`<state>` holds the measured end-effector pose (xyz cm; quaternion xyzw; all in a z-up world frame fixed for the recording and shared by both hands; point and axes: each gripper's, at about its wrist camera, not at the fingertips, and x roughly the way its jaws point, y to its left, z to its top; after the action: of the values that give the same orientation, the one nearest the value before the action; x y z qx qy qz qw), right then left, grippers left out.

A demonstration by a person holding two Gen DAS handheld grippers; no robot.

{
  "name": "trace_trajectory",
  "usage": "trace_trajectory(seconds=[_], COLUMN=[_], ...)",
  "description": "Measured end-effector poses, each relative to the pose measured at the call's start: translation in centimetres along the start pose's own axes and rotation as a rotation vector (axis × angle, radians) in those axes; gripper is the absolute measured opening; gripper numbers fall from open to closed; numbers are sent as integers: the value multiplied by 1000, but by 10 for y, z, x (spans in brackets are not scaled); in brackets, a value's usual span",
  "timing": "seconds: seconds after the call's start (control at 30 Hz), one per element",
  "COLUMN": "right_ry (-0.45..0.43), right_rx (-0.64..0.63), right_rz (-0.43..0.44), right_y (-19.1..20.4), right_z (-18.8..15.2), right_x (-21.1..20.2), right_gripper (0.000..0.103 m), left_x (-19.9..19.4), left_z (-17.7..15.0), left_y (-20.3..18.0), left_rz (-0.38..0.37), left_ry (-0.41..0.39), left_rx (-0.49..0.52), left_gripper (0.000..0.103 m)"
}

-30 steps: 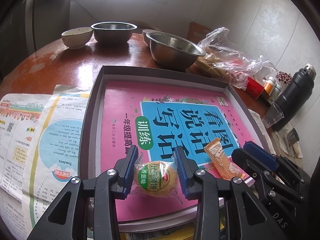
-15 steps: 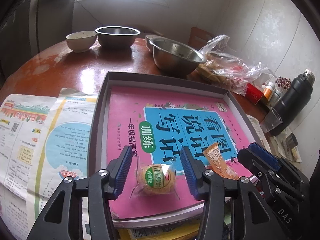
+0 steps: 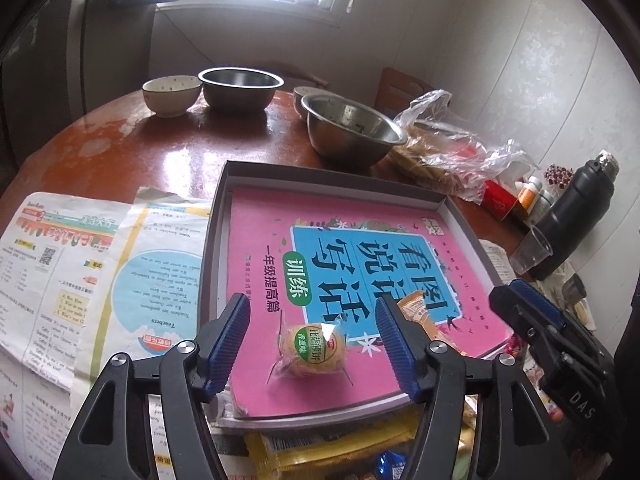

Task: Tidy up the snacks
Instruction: 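Open the left gripper over the tray while the right releases the pastry onto the workbook, then move the left gripper to the blue biscuit pack while the right approaches the clear sweet bag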

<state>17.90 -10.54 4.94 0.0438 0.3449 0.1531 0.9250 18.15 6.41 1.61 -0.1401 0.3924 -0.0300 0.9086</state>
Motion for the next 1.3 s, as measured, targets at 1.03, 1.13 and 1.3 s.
trace_trajectory(seconds=[1.03, 1.13, 1.3], right_ry=[-92, -83, -61], right_rx=[111, 107, 93], right_rz=[-32, -31, -35], right_y=[-55, -55, -53], right_z=[-11, -17, -28], right_x=[-81, -83, -86], right_gripper=[59, 59, 59], left_x=[-52, -53, -55], left_z=[-21, -26, -38], left_y=[-9, -10, -16], left_rz=[-5, -5, -6], left_ry=[-27, -18, 6], left_rx=[15, 22, 47], left_gripper=[69, 69, 69])
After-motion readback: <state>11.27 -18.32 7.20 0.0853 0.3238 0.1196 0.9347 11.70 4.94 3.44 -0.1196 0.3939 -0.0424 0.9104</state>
